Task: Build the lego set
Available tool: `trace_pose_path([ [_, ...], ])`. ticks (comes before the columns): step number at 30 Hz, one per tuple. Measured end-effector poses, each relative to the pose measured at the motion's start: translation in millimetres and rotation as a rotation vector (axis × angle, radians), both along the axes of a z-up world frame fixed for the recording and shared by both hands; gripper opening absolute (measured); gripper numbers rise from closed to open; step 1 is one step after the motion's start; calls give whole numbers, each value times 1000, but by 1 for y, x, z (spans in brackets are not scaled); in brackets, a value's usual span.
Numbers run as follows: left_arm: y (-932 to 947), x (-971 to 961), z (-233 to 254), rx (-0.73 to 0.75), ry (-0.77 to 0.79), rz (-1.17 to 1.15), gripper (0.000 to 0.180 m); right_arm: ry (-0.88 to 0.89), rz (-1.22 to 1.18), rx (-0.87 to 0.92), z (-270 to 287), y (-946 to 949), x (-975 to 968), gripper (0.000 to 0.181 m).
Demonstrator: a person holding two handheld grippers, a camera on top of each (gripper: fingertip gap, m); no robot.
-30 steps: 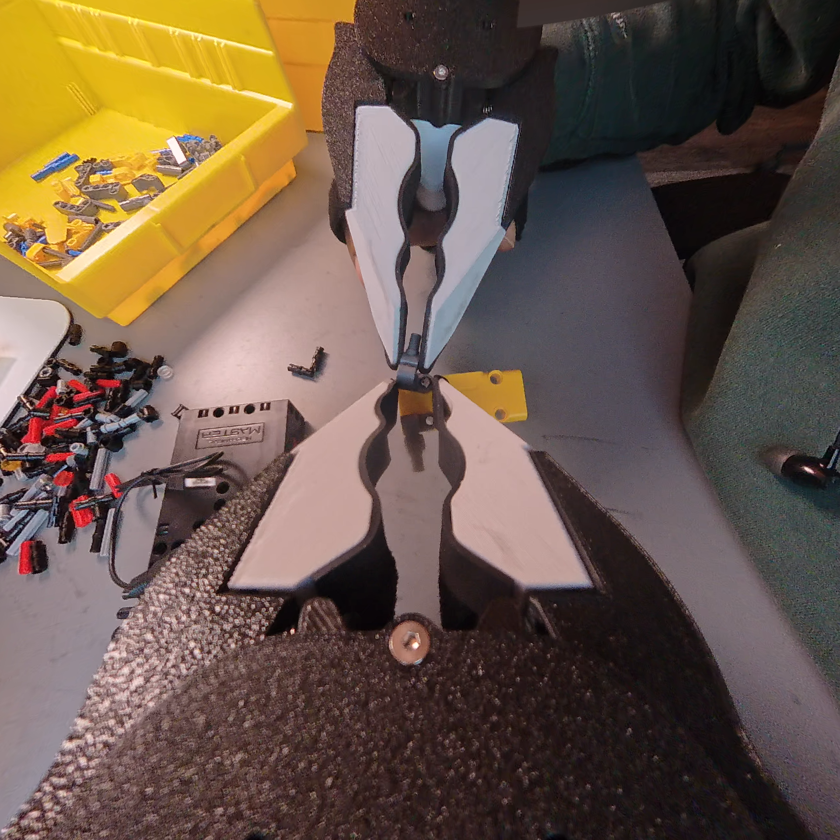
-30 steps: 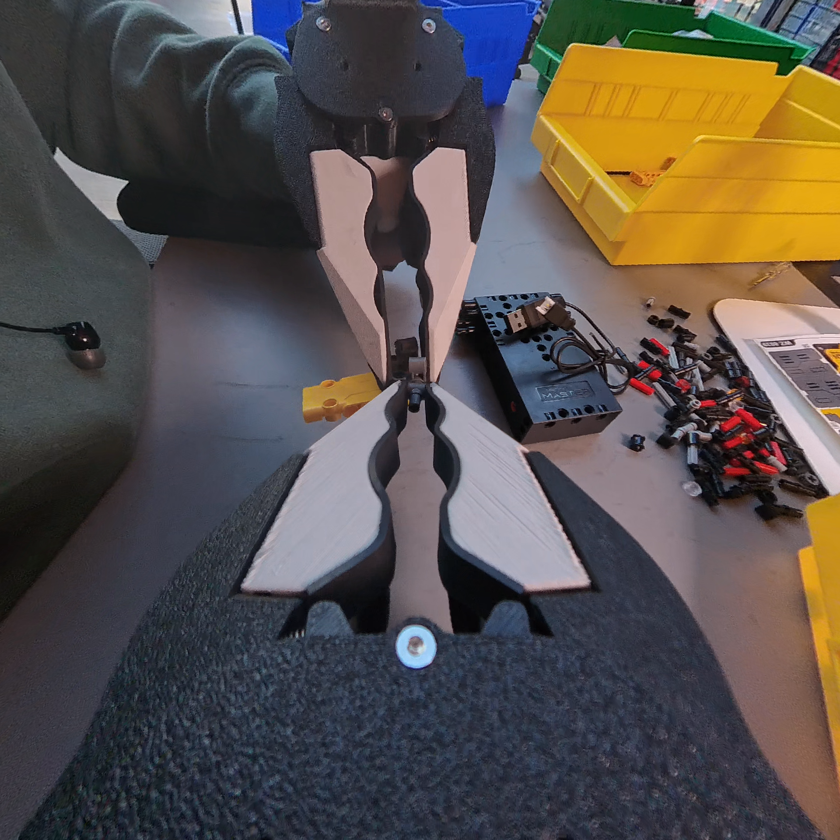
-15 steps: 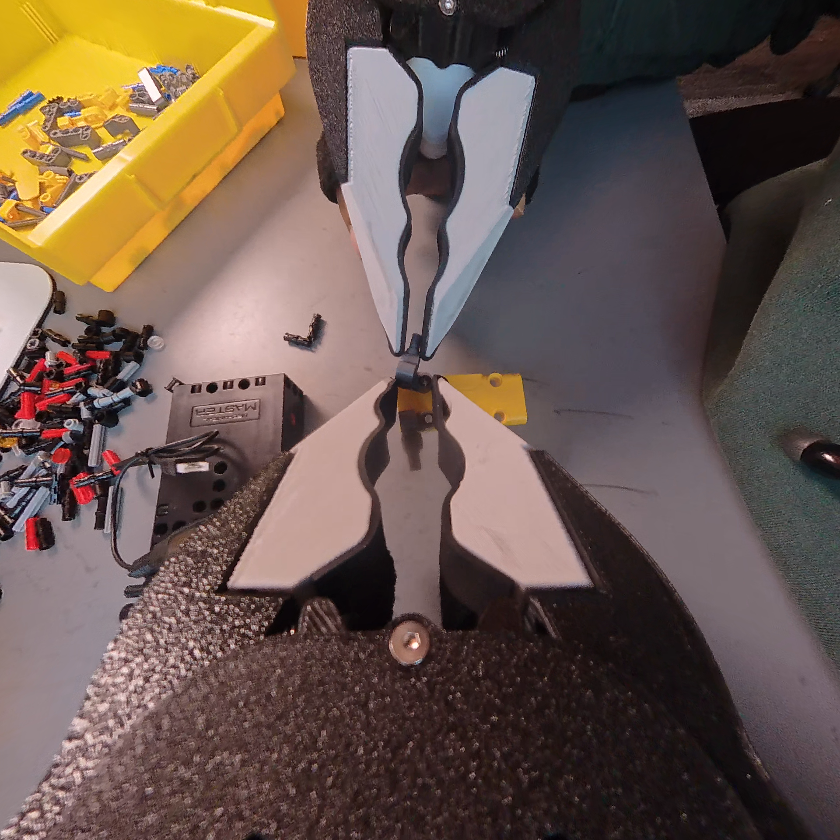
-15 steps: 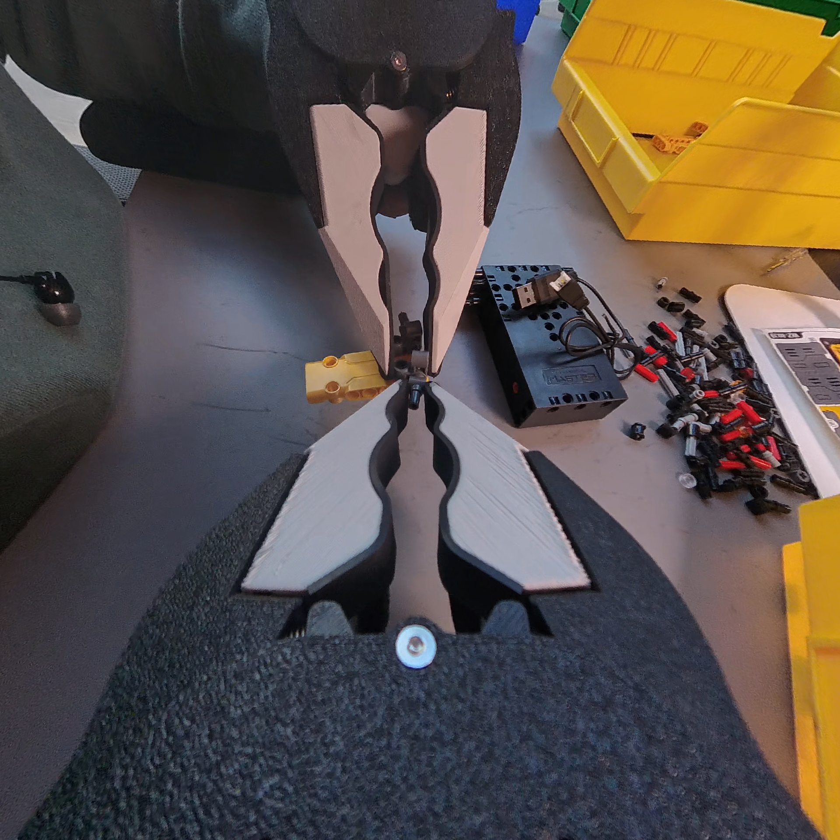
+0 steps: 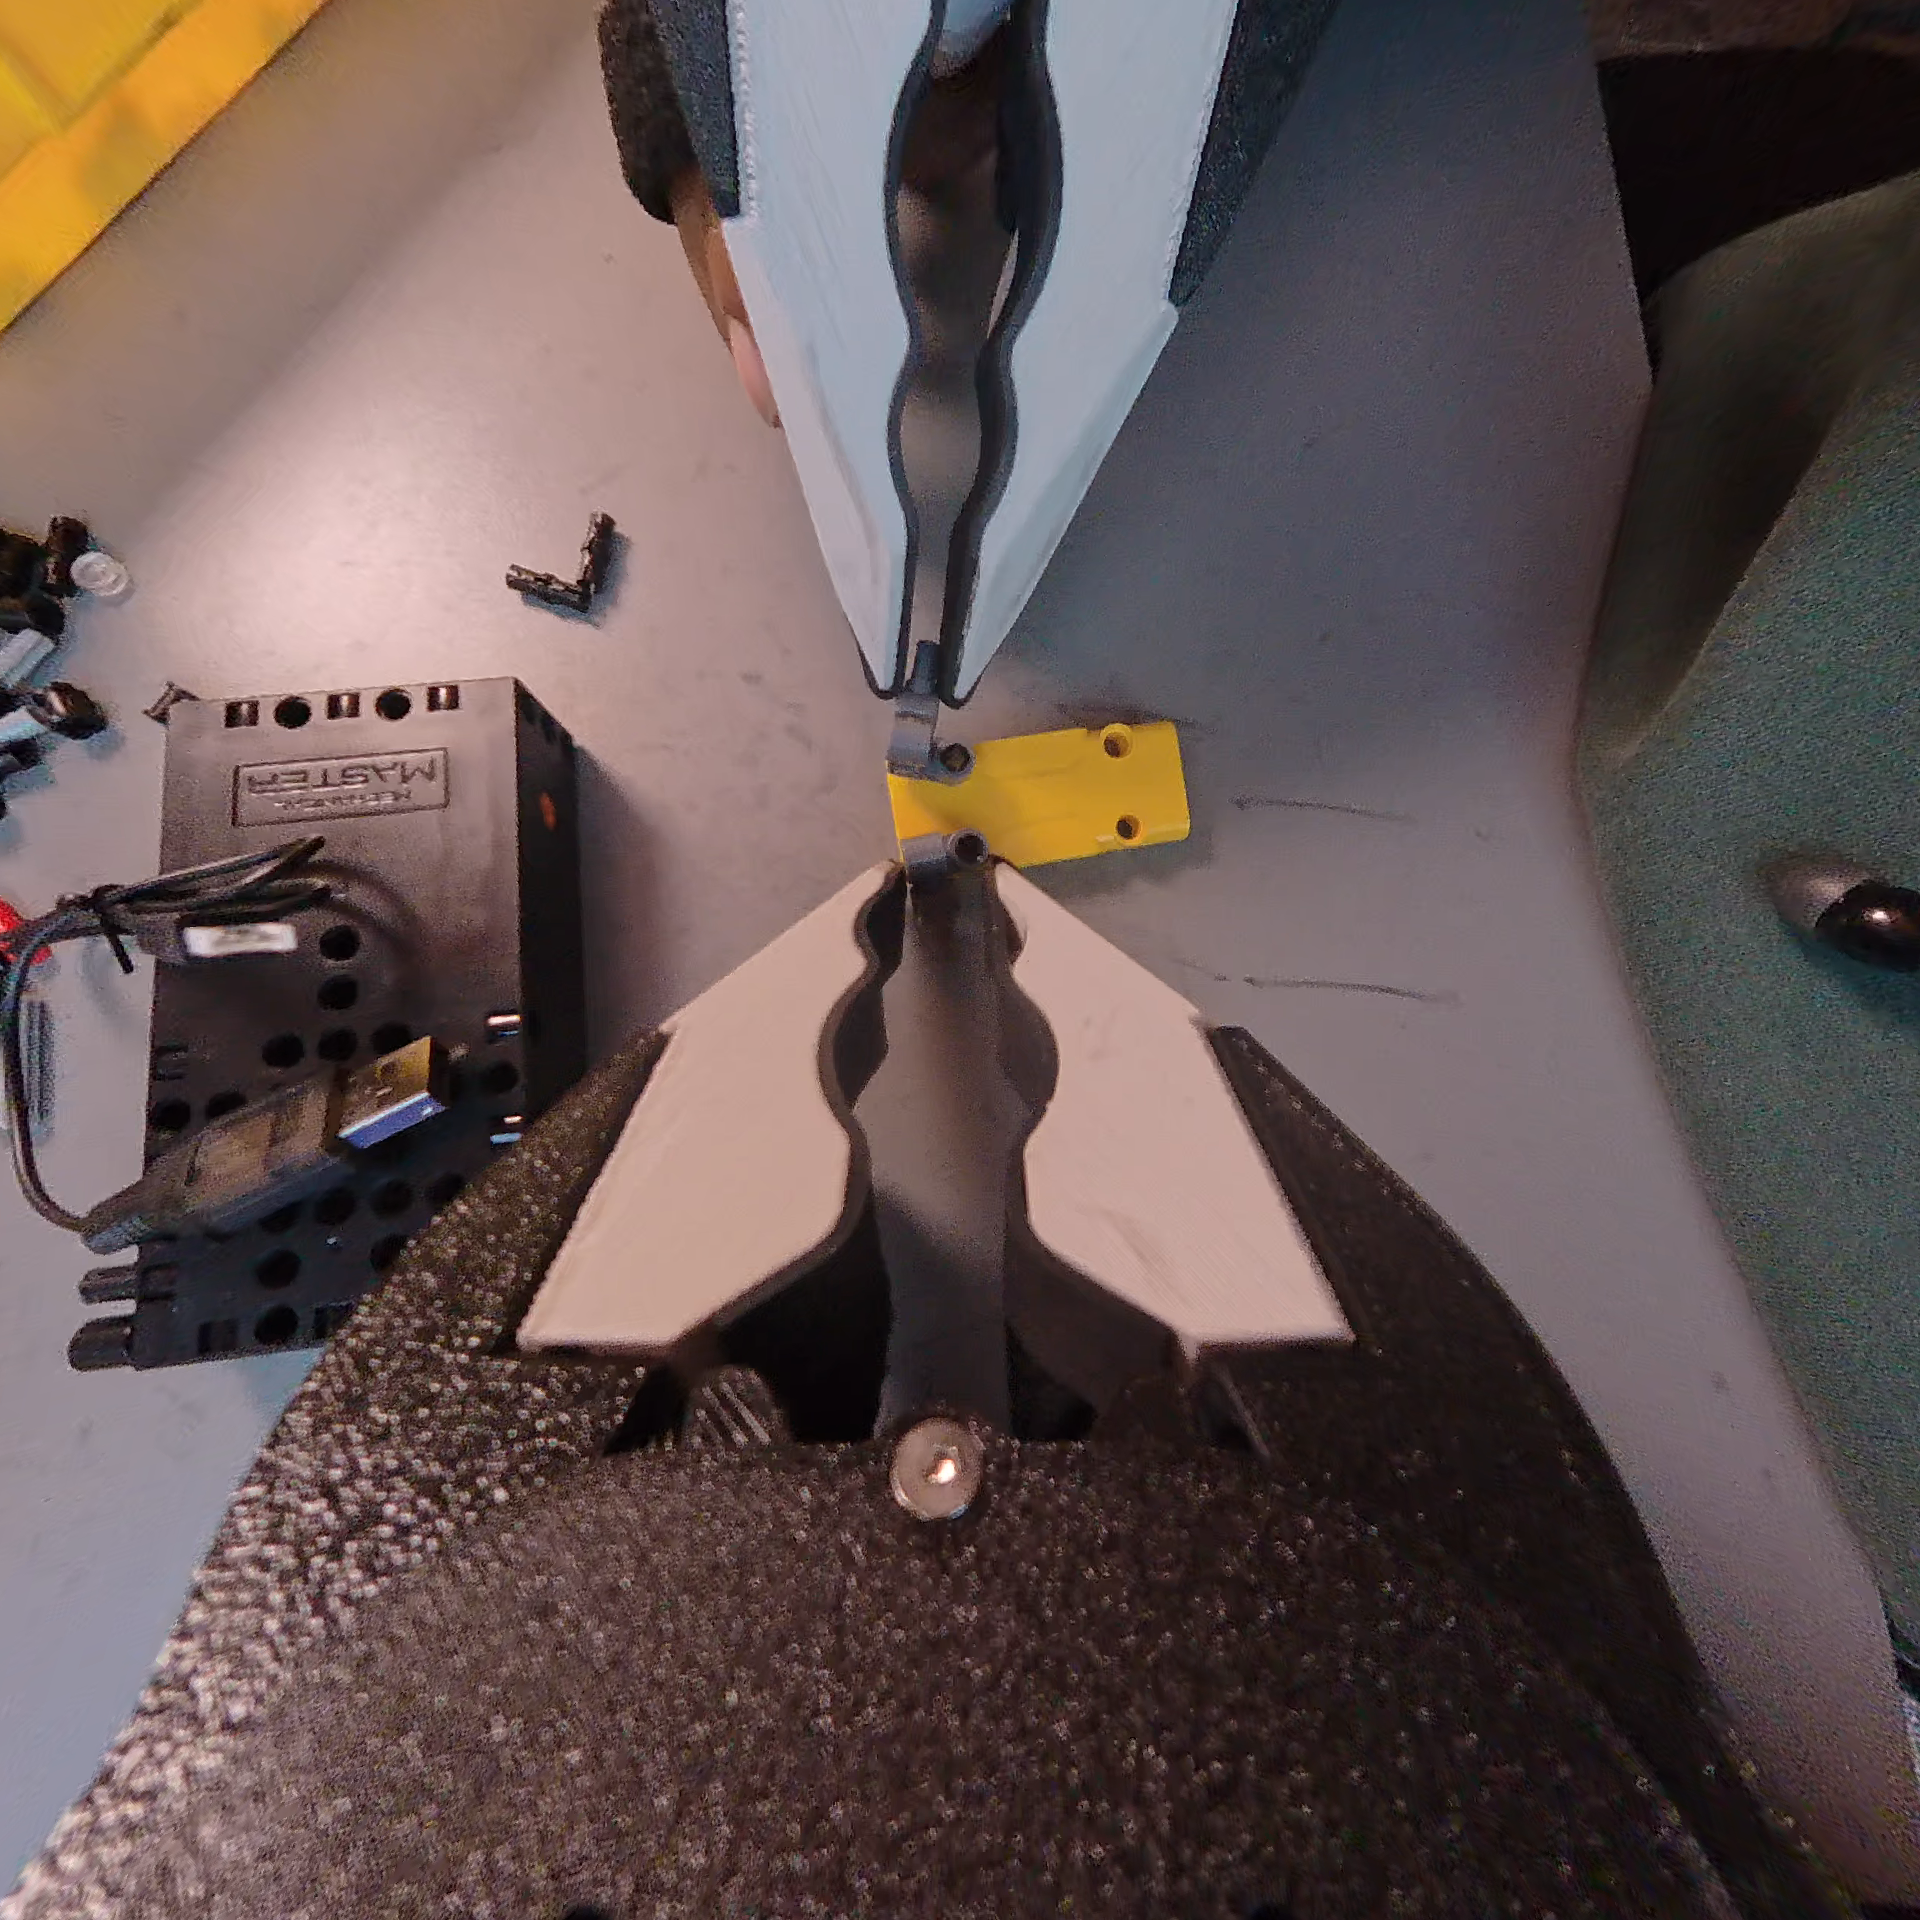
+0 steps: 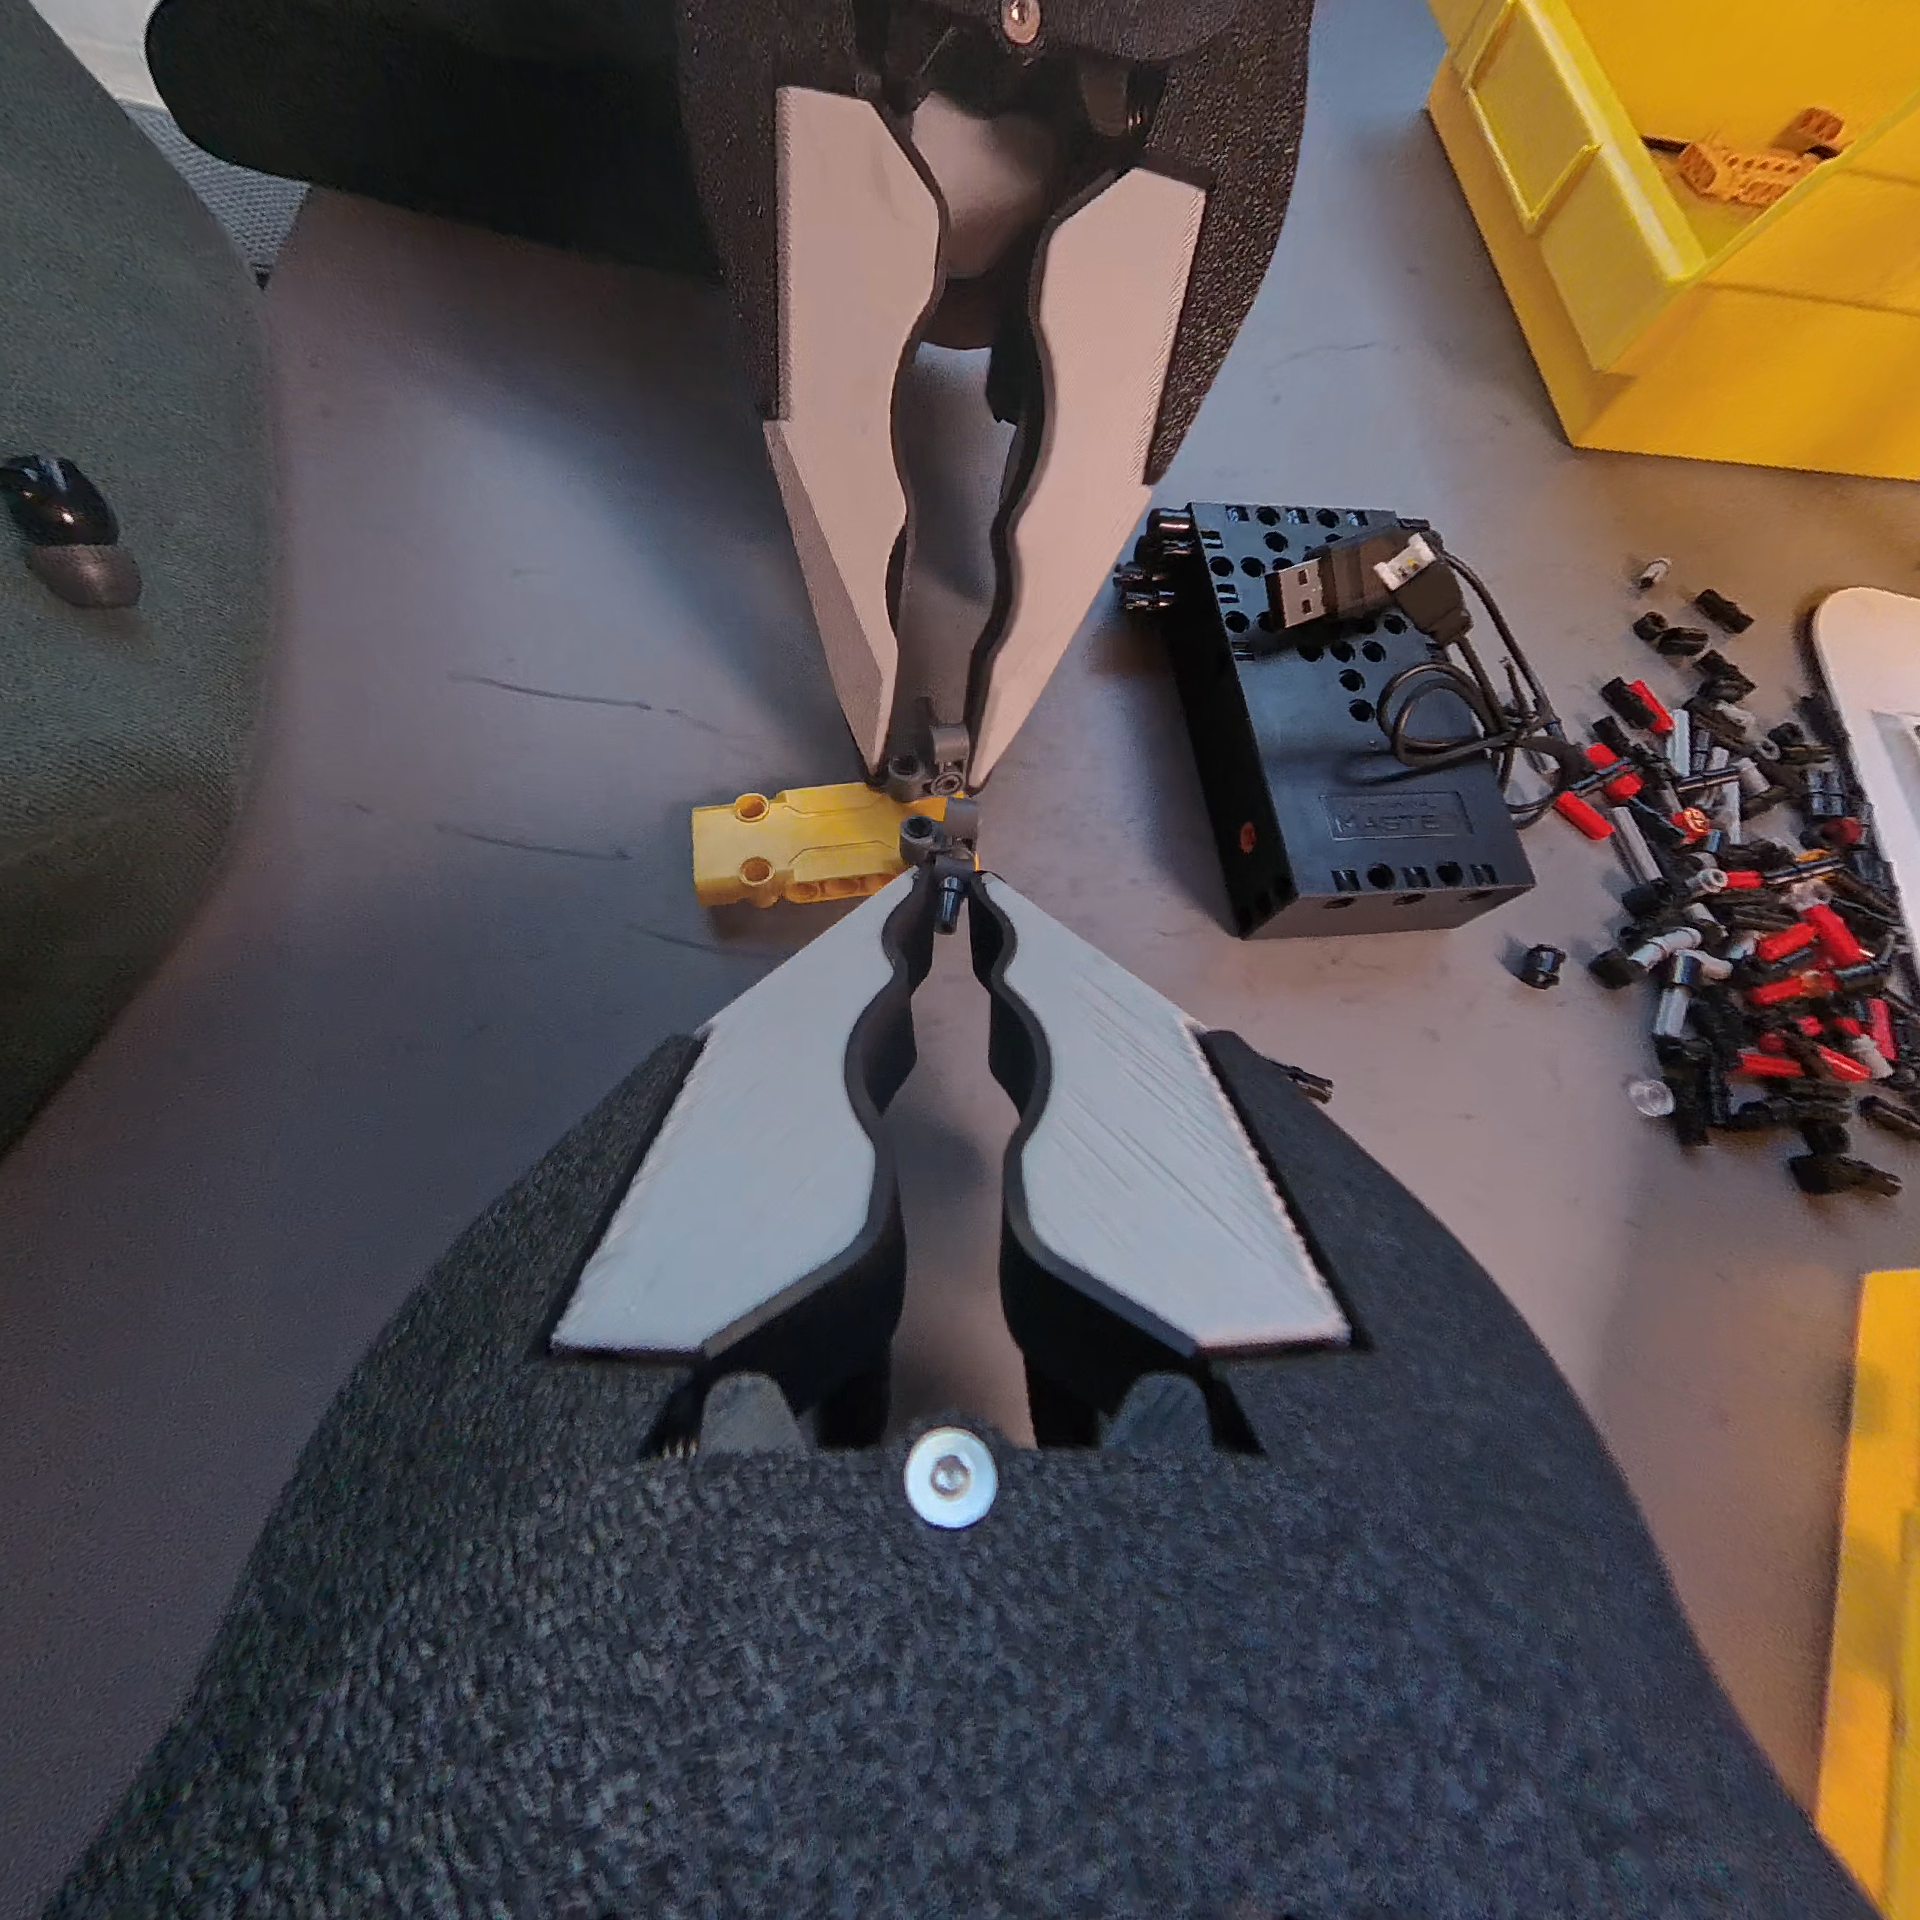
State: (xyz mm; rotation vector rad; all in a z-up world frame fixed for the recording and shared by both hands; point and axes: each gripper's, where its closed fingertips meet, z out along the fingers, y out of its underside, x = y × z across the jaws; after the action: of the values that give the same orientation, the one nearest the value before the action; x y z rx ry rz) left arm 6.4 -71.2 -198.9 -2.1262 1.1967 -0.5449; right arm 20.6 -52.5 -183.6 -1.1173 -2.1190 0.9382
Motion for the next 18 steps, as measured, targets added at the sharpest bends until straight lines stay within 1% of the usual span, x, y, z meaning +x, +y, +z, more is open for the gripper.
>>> trace_pose_path([
  [5,-2,1,-2,13,17,-47,10,-28,61,0,-4,-1,2,4],
  [11,-6,2,-3,26,12,-104,8,-38,122,-24,-3,-6,3,4],
  [18,-8,4,-3,32,55,-166,8,-47,149,-27,-4,-9,4,4],
])
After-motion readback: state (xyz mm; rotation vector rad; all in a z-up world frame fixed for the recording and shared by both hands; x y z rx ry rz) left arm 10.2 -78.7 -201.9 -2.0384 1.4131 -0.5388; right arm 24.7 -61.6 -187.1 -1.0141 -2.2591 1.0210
